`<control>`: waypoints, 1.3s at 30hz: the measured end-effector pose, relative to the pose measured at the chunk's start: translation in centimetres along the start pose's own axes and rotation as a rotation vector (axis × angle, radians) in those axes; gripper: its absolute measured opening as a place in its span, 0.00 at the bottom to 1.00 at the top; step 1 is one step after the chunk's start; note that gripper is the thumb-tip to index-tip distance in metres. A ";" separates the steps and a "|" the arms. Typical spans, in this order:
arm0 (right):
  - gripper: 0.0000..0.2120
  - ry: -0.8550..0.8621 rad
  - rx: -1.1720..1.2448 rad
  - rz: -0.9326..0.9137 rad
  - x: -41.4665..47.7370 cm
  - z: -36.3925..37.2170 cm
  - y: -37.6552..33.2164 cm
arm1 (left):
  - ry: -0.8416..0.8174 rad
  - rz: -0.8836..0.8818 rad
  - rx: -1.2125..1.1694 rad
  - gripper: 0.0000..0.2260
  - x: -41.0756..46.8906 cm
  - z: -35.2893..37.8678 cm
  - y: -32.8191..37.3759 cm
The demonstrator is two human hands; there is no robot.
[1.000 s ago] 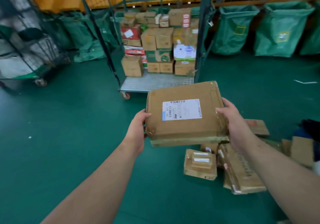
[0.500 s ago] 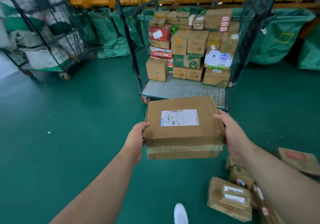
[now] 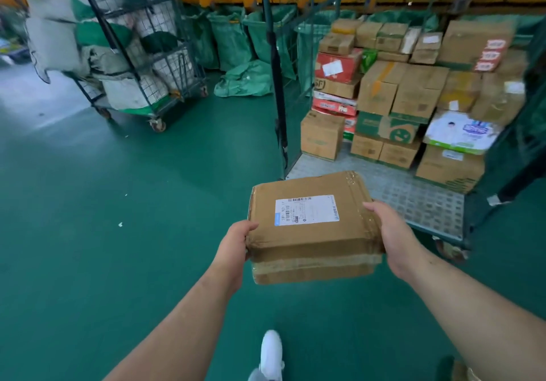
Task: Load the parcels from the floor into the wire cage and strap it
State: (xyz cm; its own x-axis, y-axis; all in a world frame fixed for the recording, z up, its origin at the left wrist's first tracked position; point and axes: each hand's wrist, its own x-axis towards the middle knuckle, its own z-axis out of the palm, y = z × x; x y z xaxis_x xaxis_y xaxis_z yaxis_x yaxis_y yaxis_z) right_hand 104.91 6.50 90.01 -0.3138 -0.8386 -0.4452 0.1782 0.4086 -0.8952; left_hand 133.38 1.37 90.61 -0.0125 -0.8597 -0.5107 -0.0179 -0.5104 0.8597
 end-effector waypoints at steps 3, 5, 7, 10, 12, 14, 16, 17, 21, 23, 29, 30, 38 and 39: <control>0.29 0.019 0.017 0.014 5.7 3.0 -2.0 | -0.042 -0.001 0.012 0.10 6.4 -0.3 3.2; 0.27 0.061 0.045 0.006 8.8 4.6 -3.9 | -0.073 0.003 0.003 0.08 10.5 -0.3 5.6; 0.20 0.091 0.074 -0.010 11.5 6.1 -5.8 | -0.110 0.007 0.004 0.09 14.5 -0.1 8.5; 0.23 0.152 0.110 -0.022 14.8 7.2 -8.9 | -0.157 0.012 0.032 0.10 19.4 1.0 12.8; 0.27 0.194 0.134 -0.028 16.9 7.4 -10.7 | -0.192 0.023 0.055 0.12 22.0 2.4 15.6; 0.27 0.251 0.161 -0.028 19.0 7.0 -12.1 | -0.227 0.020 0.085 0.13 24.4 4.1 17.8; 0.31 0.295 0.152 -0.022 20.8 6.4 -13.1 | -0.259 0.022 0.104 0.13 26.4 5.8 19.5; 0.33 0.319 0.149 -0.019 21.9 6.0 -13.7 | -0.285 0.027 0.111 0.13 27.5 6.8 20.3; 0.33 0.391 0.159 0.010 26.6 3.5 -15.5 | -0.349 0.021 0.115 0.13 31.9 11.7 22.9; 0.33 0.414 0.155 -0.001 29.3 1.9 -16.3 | -0.367 0.017 0.145 0.12 34.4 14.6 23.9; 0.29 0.447 0.211 -0.006 40.2 -3.4 -20.0 | -0.367 0.043 0.227 0.14 42.6 23.2 28.0; 0.30 0.436 0.205 -0.011 42.0 -4.0 -20.9 | -0.365 0.053 0.244 0.17 43.9 24.5 29.1; 0.25 0.441 0.244 -0.034 54.5 -7.0 -29.5 | -0.337 0.066 0.301 0.30 53.6 33.6 36.3; 0.25 0.449 0.254 -0.014 56.0 -7.4 -30.2 | -0.325 0.063 0.298 0.26 55.1 34.7 36.9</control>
State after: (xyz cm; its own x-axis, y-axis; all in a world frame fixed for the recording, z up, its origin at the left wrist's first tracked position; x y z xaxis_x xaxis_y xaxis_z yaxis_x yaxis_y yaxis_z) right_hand 75.09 -50.12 91.96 -0.6775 -0.5832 -0.4482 0.3746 0.2507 -0.8926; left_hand 97.35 -64.10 93.88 -0.3352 -0.8139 -0.4746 -0.2937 -0.3884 0.8734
